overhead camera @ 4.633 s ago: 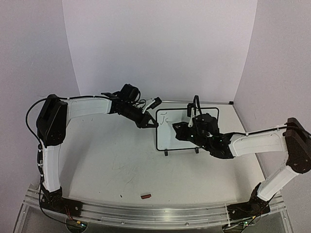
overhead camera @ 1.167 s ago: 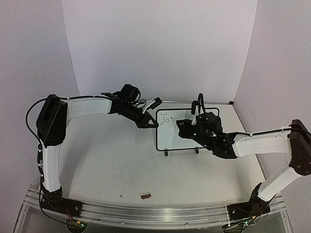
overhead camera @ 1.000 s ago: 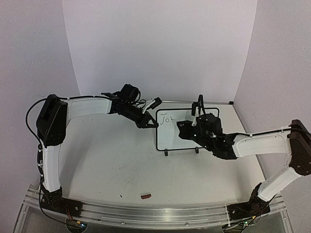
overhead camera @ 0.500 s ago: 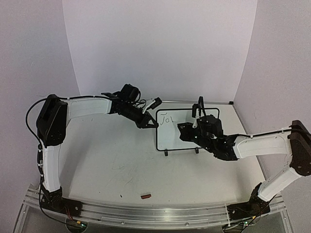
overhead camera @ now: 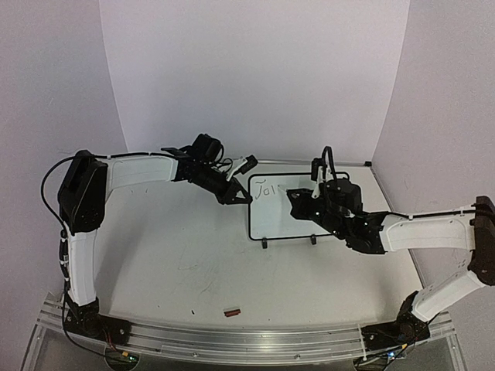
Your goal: Write a sentence on the whiteboard
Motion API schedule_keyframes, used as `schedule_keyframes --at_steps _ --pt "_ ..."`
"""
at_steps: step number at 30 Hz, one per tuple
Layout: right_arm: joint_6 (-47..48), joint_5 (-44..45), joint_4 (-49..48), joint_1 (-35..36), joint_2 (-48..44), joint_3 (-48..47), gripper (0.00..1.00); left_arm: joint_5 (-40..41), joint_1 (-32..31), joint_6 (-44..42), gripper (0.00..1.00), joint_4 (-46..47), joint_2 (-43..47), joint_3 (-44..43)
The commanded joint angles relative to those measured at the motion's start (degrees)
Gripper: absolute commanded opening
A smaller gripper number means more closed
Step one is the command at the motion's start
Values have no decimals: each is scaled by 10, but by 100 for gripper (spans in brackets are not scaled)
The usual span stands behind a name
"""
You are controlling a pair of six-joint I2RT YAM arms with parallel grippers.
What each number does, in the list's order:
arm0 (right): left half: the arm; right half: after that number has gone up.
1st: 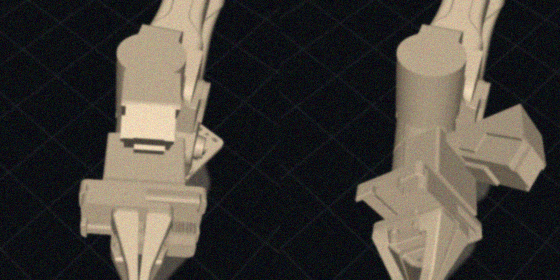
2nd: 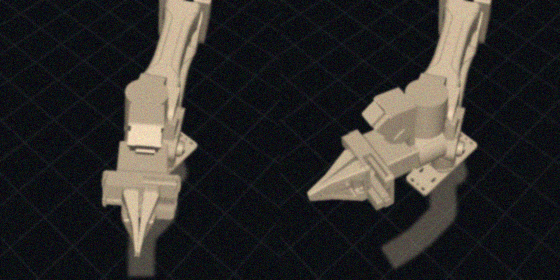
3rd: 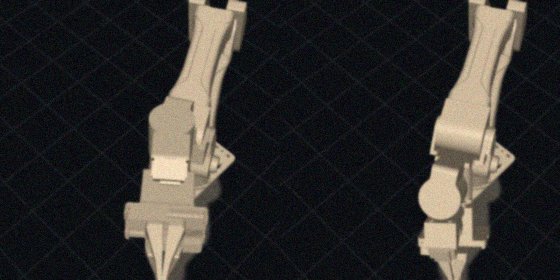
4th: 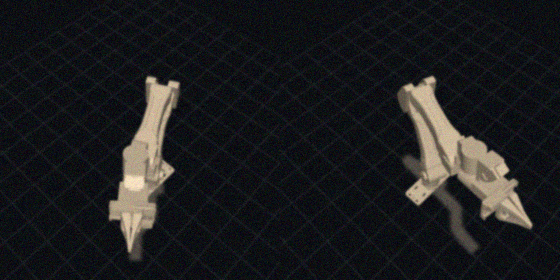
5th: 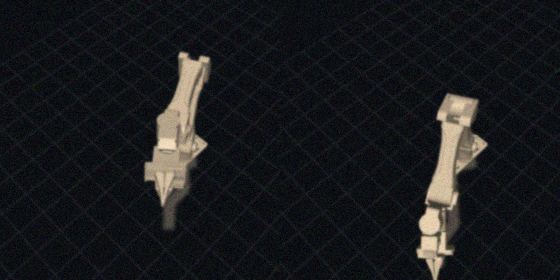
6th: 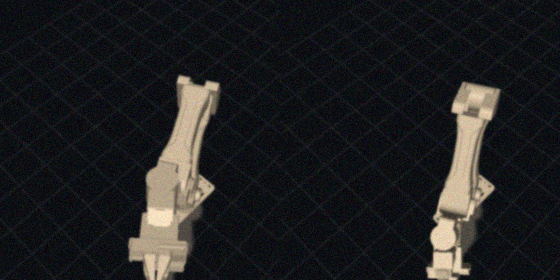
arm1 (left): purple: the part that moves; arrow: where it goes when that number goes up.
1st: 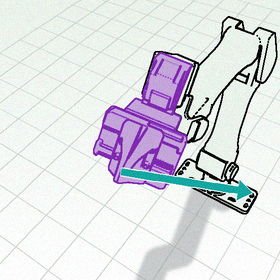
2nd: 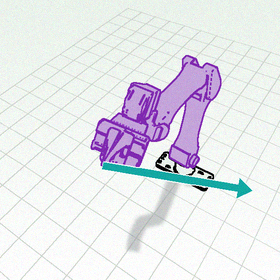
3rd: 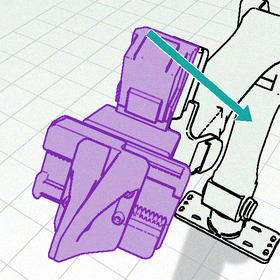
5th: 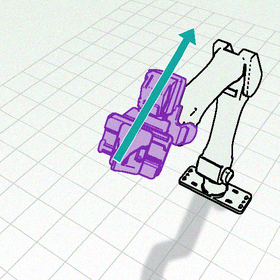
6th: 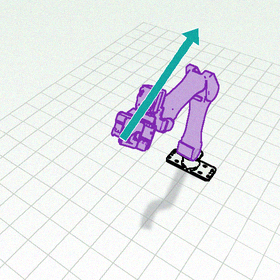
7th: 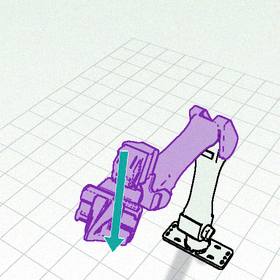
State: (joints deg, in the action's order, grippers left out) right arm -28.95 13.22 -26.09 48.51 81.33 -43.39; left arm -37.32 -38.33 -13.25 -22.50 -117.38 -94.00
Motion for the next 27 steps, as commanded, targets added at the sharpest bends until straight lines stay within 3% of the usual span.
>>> schedule_keyframes --at_steps 1,27 --pt "8 18 -3 -3 15 -34 0 42 1 -9 0 -9 5 4" --pt "-3 28 24 -3 45 -42 0 43 1 -10 0 -10 5 3"
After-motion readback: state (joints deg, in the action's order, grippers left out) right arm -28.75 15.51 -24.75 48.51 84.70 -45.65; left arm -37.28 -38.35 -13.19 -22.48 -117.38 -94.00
